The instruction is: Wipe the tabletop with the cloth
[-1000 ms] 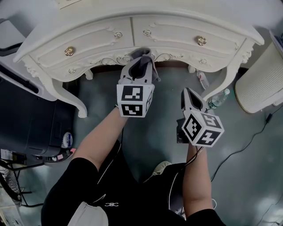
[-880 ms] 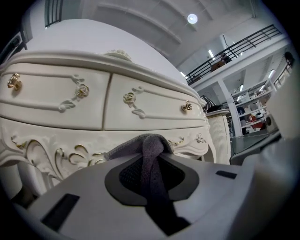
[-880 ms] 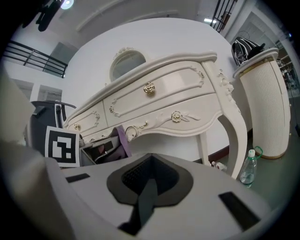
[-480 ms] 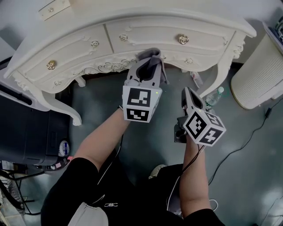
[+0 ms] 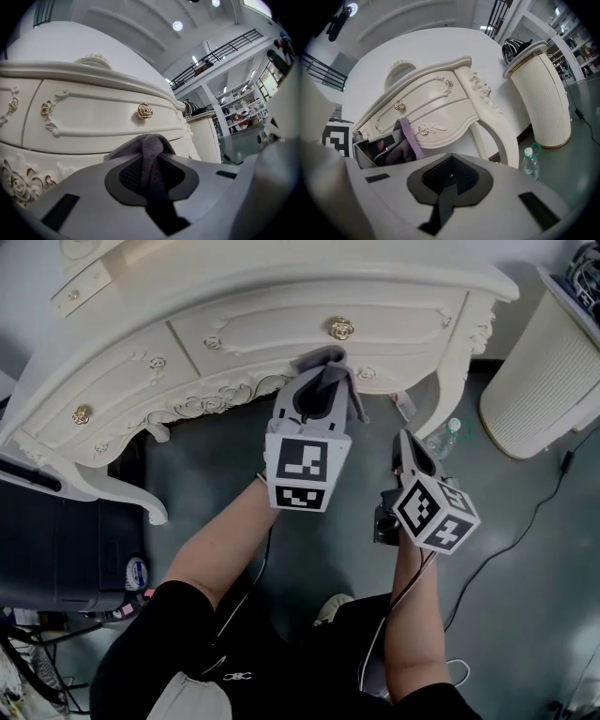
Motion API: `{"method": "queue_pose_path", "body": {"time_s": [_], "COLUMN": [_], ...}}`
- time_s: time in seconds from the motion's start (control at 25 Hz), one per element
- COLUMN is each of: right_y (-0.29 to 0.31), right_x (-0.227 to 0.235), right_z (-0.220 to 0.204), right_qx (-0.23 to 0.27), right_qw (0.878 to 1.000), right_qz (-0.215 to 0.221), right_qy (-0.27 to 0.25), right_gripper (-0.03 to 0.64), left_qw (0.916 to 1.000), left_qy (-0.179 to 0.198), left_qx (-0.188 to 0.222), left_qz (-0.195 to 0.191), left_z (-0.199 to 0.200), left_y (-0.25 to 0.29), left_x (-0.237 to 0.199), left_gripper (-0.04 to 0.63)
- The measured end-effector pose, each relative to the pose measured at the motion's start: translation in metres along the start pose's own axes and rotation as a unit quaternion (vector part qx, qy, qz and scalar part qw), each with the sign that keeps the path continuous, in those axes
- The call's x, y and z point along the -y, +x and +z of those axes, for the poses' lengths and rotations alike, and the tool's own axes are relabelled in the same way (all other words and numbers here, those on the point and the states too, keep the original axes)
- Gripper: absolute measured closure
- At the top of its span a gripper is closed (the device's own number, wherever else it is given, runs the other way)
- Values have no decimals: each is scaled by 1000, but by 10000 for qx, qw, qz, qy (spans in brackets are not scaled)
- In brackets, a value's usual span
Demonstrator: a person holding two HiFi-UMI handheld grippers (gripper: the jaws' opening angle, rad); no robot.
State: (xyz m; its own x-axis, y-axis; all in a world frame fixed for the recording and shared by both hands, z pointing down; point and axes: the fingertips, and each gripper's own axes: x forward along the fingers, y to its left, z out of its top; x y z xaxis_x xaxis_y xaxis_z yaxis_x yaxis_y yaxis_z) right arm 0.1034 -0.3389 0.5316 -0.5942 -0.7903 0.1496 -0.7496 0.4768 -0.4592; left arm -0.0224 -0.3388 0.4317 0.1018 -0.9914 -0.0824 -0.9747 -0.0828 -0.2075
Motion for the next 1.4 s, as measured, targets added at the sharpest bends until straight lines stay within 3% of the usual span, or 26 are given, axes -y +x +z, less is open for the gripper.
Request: {"method": "queue_pose_path", "body": {"time_s": [0.12, 0.28, 0.44, 0.56, 0.84, 1.08, 1.24, 1.4], "right_y": [-7, -10, -8, -7, -9, -9, -5, -3], "right_x": [17, 36, 46, 57, 78, 98, 104, 107], "right_z": [5, 4, 1, 0, 0, 2, 4, 7], "right_qx": [48, 56, 58, 18, 28, 104, 199, 281], "right_qw": [9999, 9996, 9995, 9994, 9991, 9977, 9962, 9956], "right_qz": [-122, -261, -281, -297, -333, -458, -510, -556], "right_qy": [10, 60, 108, 149, 274, 488, 672, 701], "right_gripper": [614, 614, 614, 614, 614, 614, 614, 614], "left_qw": [9998, 9987, 9973, 9963, 9979, 9970, 9965, 9944], "left_qy": [-160, 44, -29, 117, 417, 383, 132, 222], "left_qx": [40, -35, -176, -209, -170, -351, -512, -754], "left_qz": [-58, -498, -712, -827, -472, -567, -646, -700], "left_z": [3, -2, -13, -17, -20, -14, -6, -6], "left_y": [0, 7, 25, 40, 48, 70, 96, 117], "left_x": [6, 41, 65, 80, 93, 113, 131, 150], "left_gripper": [531, 531, 531, 531, 531, 531, 531, 531]}}
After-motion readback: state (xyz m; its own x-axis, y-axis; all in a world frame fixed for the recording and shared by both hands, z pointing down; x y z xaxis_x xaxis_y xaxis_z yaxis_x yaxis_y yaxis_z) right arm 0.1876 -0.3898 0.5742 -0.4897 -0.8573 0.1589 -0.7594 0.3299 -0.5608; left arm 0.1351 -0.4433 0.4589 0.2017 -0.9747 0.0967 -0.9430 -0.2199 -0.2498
